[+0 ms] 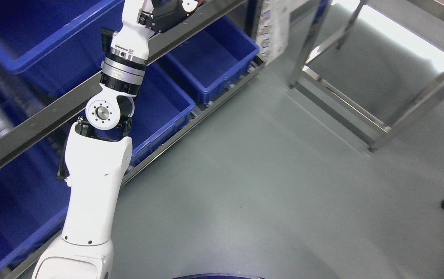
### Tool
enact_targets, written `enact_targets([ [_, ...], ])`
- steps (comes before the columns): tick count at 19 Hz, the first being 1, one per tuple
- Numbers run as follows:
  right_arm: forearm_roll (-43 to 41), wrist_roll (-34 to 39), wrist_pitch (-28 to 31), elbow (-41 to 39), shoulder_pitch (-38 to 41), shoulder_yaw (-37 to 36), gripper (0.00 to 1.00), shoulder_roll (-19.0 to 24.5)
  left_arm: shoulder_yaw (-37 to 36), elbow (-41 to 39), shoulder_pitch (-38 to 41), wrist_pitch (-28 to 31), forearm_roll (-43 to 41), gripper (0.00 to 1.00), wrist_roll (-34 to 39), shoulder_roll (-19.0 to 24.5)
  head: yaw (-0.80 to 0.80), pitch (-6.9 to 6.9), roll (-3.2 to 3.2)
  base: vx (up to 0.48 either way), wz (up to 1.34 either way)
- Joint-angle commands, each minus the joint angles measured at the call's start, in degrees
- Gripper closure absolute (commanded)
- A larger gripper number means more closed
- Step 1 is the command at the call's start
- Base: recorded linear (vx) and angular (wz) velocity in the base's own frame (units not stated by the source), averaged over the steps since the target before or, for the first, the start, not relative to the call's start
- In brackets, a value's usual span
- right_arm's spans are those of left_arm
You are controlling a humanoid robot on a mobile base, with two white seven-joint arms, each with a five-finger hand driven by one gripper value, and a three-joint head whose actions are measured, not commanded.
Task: Grab orange capacitor from left shelf to right desk
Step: 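Lift the capacitor out of the bin and carry it toward the steel table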
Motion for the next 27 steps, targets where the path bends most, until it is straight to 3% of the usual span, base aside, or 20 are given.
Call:
enact_targets([
  [1,0.0,0.0,0.0,-1.9,0.8,-0.6,0.0,-1.0,-3.6,-1.1,-0.4,0.2,1.9,0.98,0.1,1.0,0.0,0.0,0.0,0.137,-1.0],
  [11,0.0,0.0,0.0,-1.9,0.8,-0.6,0.0,-1.0,-4.7,-0.8,-0.4,0.7,3.9,0.97,0.2,1.0,0.0,0.01,0.0,0.278,-0.81],
  [20,0.0,0.0,0.0,-1.9,0.8,-0.6,0.0,-1.0,-4.5,-0.2,-0.7,2.2,3.9,0.97,0.4,1.0,0.0,0.01,0.0,0.418,-0.32],
  [27,0.0,0.0,0.0,-1.9,0.8,-0.6,0.0,-1.0,-6.1,3.7,-1.2,8.6,3.7,0.96,0.6,1.0,0.0,0.01,0.0,0.472,-0.14],
])
